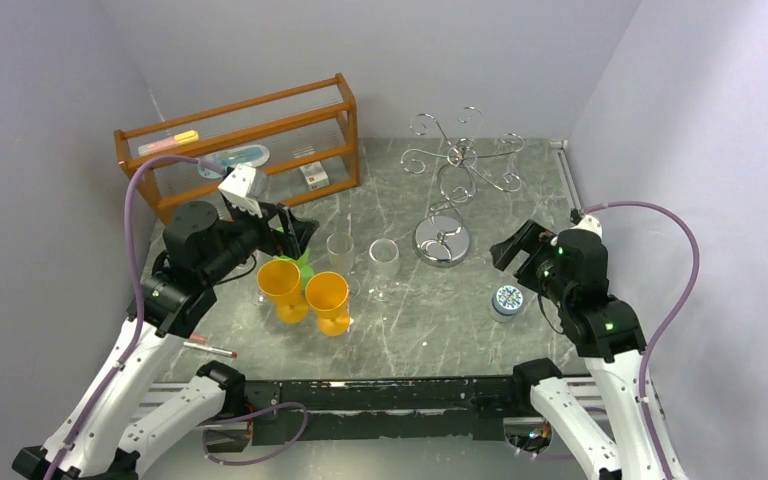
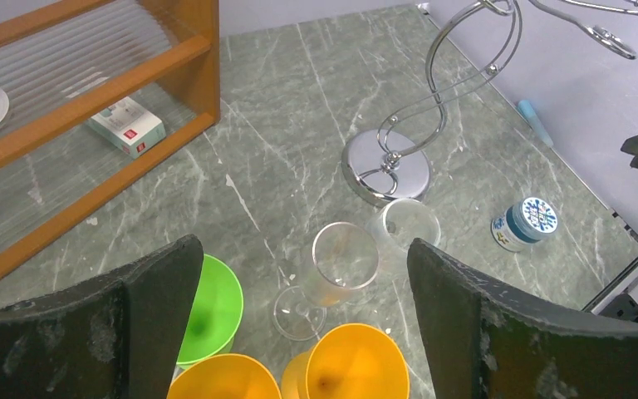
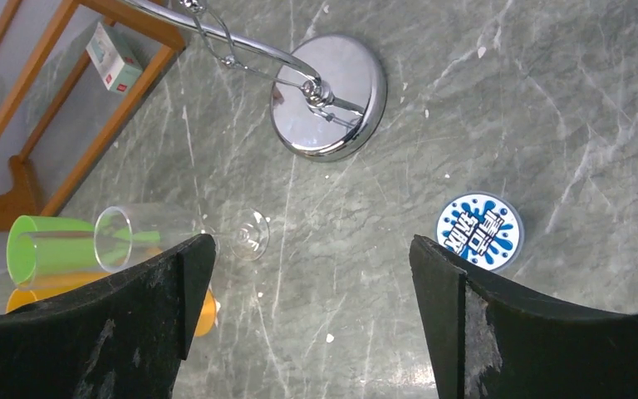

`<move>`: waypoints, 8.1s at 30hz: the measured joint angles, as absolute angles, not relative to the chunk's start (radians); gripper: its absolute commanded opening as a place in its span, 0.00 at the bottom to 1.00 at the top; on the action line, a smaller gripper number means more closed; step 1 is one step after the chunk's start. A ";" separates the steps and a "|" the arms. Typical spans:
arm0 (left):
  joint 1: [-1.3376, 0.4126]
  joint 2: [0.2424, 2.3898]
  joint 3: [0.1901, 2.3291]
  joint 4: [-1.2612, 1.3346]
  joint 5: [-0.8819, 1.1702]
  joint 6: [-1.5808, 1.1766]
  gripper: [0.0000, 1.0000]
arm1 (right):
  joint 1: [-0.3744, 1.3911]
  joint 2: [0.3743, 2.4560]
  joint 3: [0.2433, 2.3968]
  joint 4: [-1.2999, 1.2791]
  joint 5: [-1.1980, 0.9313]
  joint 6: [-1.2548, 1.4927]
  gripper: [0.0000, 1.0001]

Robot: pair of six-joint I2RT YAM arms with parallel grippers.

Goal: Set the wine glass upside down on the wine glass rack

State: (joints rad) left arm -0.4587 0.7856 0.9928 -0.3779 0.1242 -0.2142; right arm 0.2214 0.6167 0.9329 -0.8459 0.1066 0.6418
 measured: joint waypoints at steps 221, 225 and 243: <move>-1.405 0.952 0.937 0.094 -0.812 -0.330 0.86 | 0.222 0.720 0.561 0.364 -0.329 0.423 0.00; -1.405 0.963 0.934 0.095 -0.813 -0.329 0.86 | 0.225 0.762 0.561 0.386 -0.319 0.436 0.00; -1.403 1.007 0.934 0.065 -0.836 -0.335 0.87 | 0.343 0.913 0.594 0.394 -0.298 0.346 0.00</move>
State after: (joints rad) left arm -1.4033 1.0069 0.9340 0.0647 -0.8360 -0.3347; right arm 0.3428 0.9127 0.5941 0.3943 -0.2977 0.3458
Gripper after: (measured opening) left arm 0.866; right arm 0.062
